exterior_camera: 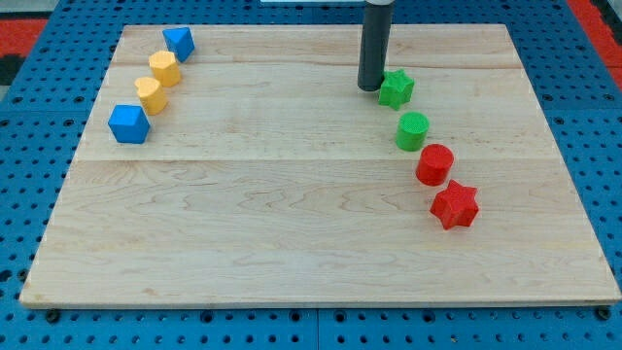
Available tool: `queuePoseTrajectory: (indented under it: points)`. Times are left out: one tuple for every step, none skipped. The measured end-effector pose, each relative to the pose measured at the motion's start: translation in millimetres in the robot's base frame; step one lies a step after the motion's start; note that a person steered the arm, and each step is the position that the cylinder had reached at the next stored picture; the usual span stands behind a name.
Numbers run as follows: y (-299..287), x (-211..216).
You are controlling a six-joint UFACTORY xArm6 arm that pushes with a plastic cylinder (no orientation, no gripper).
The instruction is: Nudge the green circle a bit right
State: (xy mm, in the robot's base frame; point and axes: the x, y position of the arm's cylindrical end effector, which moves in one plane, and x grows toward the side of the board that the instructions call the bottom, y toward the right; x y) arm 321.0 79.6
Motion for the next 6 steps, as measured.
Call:
queuePoseTrajectory:
  points:
    - [27, 0]
    - [28, 14]
    - [18, 18]
    - [-20, 46]
    - [-21, 97]
    - [3, 106]
